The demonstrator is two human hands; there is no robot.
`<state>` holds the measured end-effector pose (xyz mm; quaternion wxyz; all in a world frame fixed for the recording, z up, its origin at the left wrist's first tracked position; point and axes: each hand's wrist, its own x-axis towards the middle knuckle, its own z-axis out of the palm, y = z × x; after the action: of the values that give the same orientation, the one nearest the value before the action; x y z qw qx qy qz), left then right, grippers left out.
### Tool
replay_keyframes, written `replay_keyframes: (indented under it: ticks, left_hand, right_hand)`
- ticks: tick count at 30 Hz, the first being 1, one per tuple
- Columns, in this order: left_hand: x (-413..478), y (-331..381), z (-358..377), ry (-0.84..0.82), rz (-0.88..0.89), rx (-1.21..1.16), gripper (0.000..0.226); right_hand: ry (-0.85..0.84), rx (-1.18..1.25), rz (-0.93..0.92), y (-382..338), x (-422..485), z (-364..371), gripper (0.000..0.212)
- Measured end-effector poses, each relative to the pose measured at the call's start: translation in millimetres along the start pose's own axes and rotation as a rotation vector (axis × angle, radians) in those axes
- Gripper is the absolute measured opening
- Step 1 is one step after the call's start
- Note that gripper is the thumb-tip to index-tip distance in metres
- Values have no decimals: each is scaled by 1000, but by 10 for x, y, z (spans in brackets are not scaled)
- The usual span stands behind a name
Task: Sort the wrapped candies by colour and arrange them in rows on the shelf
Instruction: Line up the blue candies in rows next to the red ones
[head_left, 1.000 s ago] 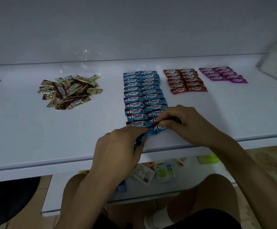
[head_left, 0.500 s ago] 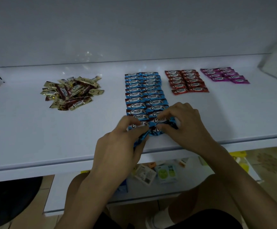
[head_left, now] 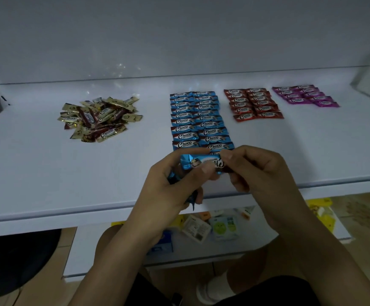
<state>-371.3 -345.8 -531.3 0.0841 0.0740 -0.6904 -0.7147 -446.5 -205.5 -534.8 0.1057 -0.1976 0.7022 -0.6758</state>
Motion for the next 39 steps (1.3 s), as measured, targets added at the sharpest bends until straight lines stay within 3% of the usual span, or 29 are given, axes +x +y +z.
replay_keyframes:
  ticks: [4,8,14,16,19,22,26,30,33,39]
  left_hand:
    - [-33,-51,-43,52,-22,13,26]
    - [-54,-89,-28,45,34,28,8]
    - [-20,-112,-39,53,129,98,19]
    - [-28,-140,-115,105,155,200,21]
    - [-40,-197,-291,237,216,403,18]
    - [-43,-264,-397,297,302,704,17]
    - [-15,-327,-391,253,389,1068,22]
    - [35,-386,-400,216,457,1222,16]
    - [81,-399,-397,238,477,1235,9]
    - [113,-381,-413,328,503,1214,17]
  right_hand:
    - [29,-10,16,12,-34,1,33]
    - [63,191,53,37,-83,102,26]
    - [63,196,16,132,-31,181,23]
    - [82,43,-107,132,30,85,13]
    - [-9,-497,-396,223,99,-45,21]
    - [-98,-690,-411,359,102,26,28]
    - [-83,-884,-452,509,125,129,29]
    - [25,-937,-447,556,127,143,35]
    - [110,-946,-430,573,121,169,36]
    - [155,-877,-423,626,164,192,31]
